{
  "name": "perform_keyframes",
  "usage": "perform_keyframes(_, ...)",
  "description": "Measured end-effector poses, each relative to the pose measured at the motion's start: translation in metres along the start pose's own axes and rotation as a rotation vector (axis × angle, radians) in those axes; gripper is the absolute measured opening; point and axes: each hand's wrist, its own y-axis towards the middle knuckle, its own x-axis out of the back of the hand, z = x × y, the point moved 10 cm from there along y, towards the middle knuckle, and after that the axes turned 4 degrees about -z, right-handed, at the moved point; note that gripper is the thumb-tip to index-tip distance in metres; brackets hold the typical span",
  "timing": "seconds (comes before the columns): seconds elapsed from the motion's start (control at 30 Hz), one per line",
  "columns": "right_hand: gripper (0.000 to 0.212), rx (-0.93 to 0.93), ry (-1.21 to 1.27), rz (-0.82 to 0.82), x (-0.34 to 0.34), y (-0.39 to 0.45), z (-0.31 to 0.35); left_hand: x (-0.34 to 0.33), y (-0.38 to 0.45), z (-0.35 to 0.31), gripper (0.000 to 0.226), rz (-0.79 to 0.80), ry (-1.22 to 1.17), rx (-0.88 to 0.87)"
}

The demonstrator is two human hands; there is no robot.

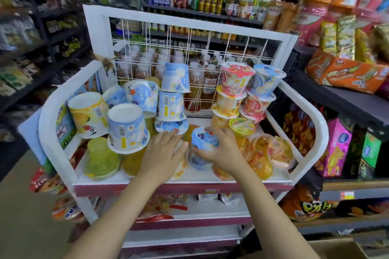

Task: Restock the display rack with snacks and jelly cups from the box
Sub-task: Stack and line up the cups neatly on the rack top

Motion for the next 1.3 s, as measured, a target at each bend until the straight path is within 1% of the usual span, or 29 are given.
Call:
perform_keyframes(0.13,0.069,-0.001,0.054,-0.108,0.032,0.010,0.007,0.011,0.016,-0.011,0.086,-0.068,0.039,-0.026)
perform_keyframes(0.2,0.067,0.017,0.083,-0.178,0.044,0.019,0.009,0.010,0.024,-0.012,0.077,-0.108,0.020,-0.020)
perform_keyframes(0.3,0.067,0.057,0.124,-0.255,0.051,0.033,0.007,0.006,0.030,-0.015,0.059,-0.148,0.052,-0.029)
perform_keyframes(0.33,0.067,0.063,0.133,-0.276,0.052,0.038,0.006,0.005,0.033,-0.017,0.060,-0.162,0.066,-0.044)
perform_keyframes(0.43,0.072,0.089,0.141,-0.331,0.053,0.058,0.003,0.000,0.045,-0.022,0.075,-0.144,0.101,-0.056)
perform_keyframes(0.57,0.078,0.146,0.123,-0.263,0.038,0.087,0.002,-0.007,0.063,-0.015,0.081,-0.058,0.187,0.016)
perform_keyframes(0.63,0.081,0.190,0.100,-0.219,0.027,0.097,0.001,-0.009,0.066,-0.011,0.086,-0.056,0.245,0.026)
perform_keyframes(0.7,0.082,0.213,0.062,-0.180,0.016,0.105,-0.001,-0.010,0.068,-0.008,0.089,-0.068,0.231,0.034)
perform_keyframes(0.83,0.083,0.239,-0.019,-0.172,-0.002,0.118,-0.009,-0.010,0.067,-0.008,0.087,-0.069,0.208,0.036)
perform_keyframes(0.87,0.083,0.231,-0.026,-0.145,-0.009,0.122,-0.012,-0.009,0.066,-0.009,0.087,-0.068,0.208,0.035)
perform_keyframes(0.93,0.083,0.190,-0.033,-0.029,-0.024,0.127,-0.020,-0.009,0.066,-0.009,0.086,-0.066,0.212,0.035)
perform_keyframes(1.0,0.078,0.140,-0.051,0.085,-0.036,0.128,-0.027,-0.009,0.065,-0.009,0.086,-0.056,0.214,0.039)
perform_keyframes(1.07,0.070,0.139,-0.059,0.116,-0.039,0.130,-0.032,-0.008,0.064,-0.009,0.086,-0.064,0.188,0.044)
perform_keyframes(1.13,0.059,0.146,-0.050,0.108,-0.036,0.130,-0.032,-0.006,0.064,-0.010,0.087,-0.075,0.169,0.045)
perform_keyframes(1.2,0.048,0.168,-0.045,0.068,-0.028,0.129,-0.030,-0.005,0.064,-0.011,0.086,-0.072,0.168,0.045)
perform_keyframes(1.3,0.036,0.178,0.008,0.035,-0.021,0.127,-0.025,-0.006,0.065,-0.011,0.086,-0.063,0.173,0.046)
